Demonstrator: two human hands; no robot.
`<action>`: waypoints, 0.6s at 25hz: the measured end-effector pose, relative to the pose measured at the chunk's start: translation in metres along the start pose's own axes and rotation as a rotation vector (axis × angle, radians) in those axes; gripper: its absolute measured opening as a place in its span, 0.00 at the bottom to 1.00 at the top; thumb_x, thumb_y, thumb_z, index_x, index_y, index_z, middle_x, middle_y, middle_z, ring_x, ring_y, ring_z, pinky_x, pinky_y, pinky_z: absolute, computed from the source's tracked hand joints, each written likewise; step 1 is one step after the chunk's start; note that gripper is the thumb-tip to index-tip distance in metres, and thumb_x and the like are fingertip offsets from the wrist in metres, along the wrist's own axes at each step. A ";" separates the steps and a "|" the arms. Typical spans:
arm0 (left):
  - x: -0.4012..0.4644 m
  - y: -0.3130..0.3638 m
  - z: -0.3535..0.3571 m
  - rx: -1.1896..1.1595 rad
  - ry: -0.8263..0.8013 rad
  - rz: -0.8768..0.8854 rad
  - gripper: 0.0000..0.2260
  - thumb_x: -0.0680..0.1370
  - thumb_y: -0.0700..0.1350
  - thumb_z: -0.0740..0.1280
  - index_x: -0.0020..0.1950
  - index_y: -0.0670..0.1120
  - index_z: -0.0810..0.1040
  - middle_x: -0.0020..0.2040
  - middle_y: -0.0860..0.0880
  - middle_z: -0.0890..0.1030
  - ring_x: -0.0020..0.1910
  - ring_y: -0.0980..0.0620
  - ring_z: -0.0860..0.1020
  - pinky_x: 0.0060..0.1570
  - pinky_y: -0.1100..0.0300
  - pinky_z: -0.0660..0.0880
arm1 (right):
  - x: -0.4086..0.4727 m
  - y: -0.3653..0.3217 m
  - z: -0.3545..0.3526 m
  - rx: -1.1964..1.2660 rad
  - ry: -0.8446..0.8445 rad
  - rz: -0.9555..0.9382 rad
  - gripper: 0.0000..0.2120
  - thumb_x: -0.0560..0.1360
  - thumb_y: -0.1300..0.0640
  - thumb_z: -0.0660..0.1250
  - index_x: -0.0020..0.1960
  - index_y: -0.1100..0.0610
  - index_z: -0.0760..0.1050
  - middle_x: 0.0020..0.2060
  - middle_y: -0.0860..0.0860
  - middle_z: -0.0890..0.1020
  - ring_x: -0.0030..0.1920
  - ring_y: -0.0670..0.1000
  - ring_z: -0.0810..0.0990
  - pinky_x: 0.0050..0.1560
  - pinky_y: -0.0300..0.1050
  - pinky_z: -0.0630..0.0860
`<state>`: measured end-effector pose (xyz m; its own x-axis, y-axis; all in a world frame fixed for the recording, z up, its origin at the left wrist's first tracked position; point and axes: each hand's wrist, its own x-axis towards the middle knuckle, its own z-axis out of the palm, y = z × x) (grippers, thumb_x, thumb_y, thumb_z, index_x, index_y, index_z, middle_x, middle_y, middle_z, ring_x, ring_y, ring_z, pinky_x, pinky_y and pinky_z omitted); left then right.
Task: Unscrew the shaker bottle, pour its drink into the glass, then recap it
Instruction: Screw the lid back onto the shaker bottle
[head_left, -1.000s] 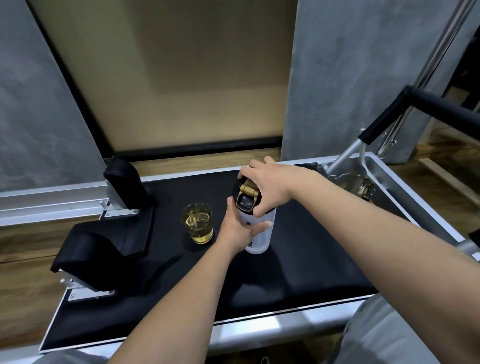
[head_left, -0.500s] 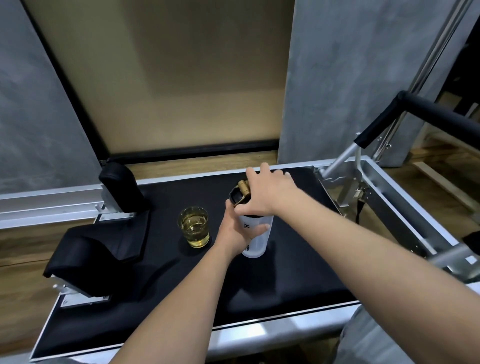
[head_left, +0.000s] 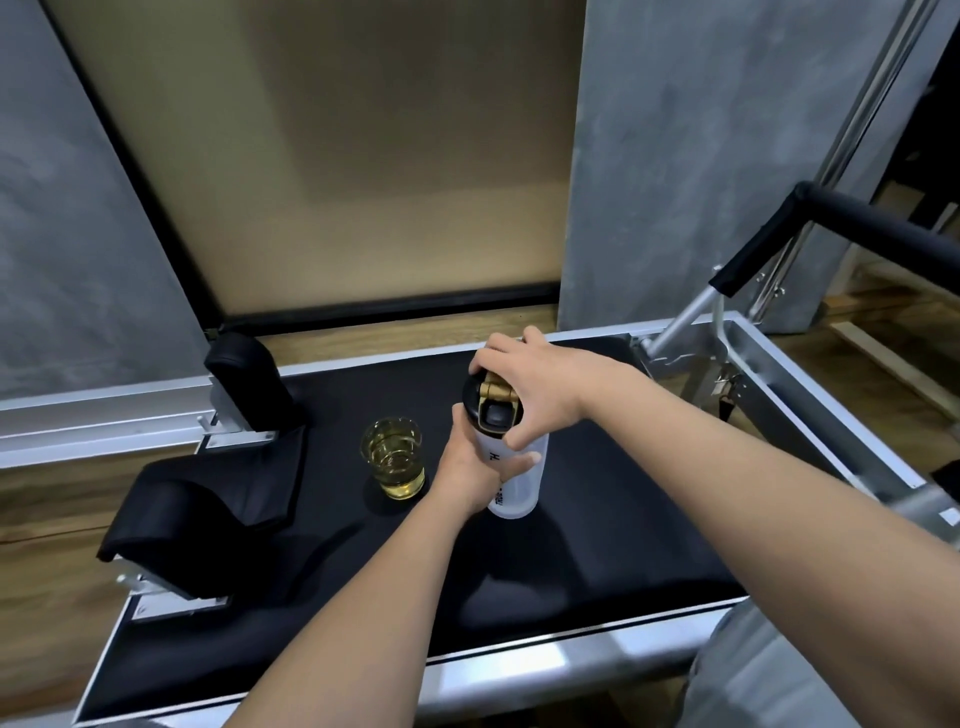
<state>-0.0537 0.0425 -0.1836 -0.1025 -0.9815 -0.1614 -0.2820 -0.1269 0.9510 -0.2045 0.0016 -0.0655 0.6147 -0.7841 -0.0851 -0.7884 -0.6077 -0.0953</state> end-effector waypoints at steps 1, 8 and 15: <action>0.000 0.002 0.000 0.012 -0.005 -0.011 0.32 0.73 0.43 0.83 0.59 0.61 0.62 0.59 0.60 0.75 0.55 0.61 0.75 0.47 0.67 0.72 | -0.001 0.001 0.002 0.039 0.013 0.000 0.38 0.62 0.40 0.72 0.68 0.45 0.65 0.58 0.43 0.69 0.53 0.55 0.64 0.35 0.42 0.63; 0.001 0.003 0.002 -0.027 0.005 0.007 0.33 0.72 0.35 0.82 0.63 0.52 0.63 0.67 0.48 0.76 0.58 0.54 0.76 0.47 0.71 0.75 | -0.008 0.004 0.011 0.108 0.110 -0.032 0.34 0.61 0.40 0.69 0.66 0.46 0.66 0.57 0.42 0.69 0.51 0.54 0.65 0.37 0.49 0.72; 0.008 -0.008 0.002 -0.019 0.019 0.073 0.39 0.70 0.42 0.85 0.64 0.67 0.62 0.67 0.57 0.77 0.63 0.64 0.78 0.59 0.66 0.74 | 0.001 -0.024 0.006 -0.103 -0.014 0.416 0.43 0.62 0.20 0.68 0.60 0.51 0.64 0.54 0.53 0.67 0.53 0.61 0.72 0.41 0.54 0.73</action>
<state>-0.0544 0.0356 -0.1935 -0.1034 -0.9908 -0.0868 -0.2561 -0.0578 0.9649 -0.1843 0.0163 -0.0697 0.2438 -0.9637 -0.1092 -0.9669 -0.2502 0.0493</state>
